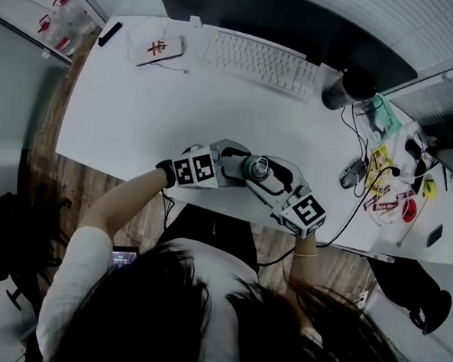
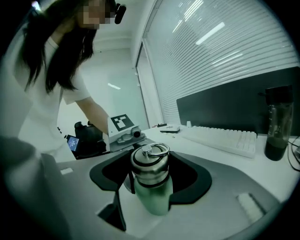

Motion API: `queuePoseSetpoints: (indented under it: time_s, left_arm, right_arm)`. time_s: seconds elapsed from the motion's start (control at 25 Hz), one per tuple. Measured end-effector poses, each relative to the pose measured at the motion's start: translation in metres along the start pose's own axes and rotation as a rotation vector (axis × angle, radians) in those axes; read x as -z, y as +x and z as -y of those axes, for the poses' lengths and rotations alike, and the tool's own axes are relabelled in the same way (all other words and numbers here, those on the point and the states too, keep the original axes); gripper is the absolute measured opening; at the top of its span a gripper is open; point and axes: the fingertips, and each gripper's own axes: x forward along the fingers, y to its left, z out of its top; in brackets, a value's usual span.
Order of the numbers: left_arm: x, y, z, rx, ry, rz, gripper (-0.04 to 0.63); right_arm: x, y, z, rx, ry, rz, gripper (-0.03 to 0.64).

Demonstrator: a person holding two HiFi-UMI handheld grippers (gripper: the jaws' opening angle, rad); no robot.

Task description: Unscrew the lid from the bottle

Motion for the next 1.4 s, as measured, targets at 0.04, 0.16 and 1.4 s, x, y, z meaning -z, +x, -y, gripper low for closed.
queuePoseSetpoints:
  time_s: [0.04, 0.16, 1.4]
  left_arm:
    - [0.0, 0.0, 0.0, 0.009, 0.006, -0.007, 0.359]
    - [0.0, 0.002, 0.002, 0.03, 0.012, -0.019, 0.359]
    - [-0.086, -0.089, -0.045, -0.342, -0.035, 0.108, 0.35]
  right_arm:
    - [0.0, 0.0, 0.0, -0.025, 0.001, 0.0, 0.256]
    - [-0.001, -0.001, -0.002, -0.088, 0.001, -0.005, 0.256]
    - [-0.106, -0.075, 0.021, 0.259, 0.068, 0.267, 0.258]
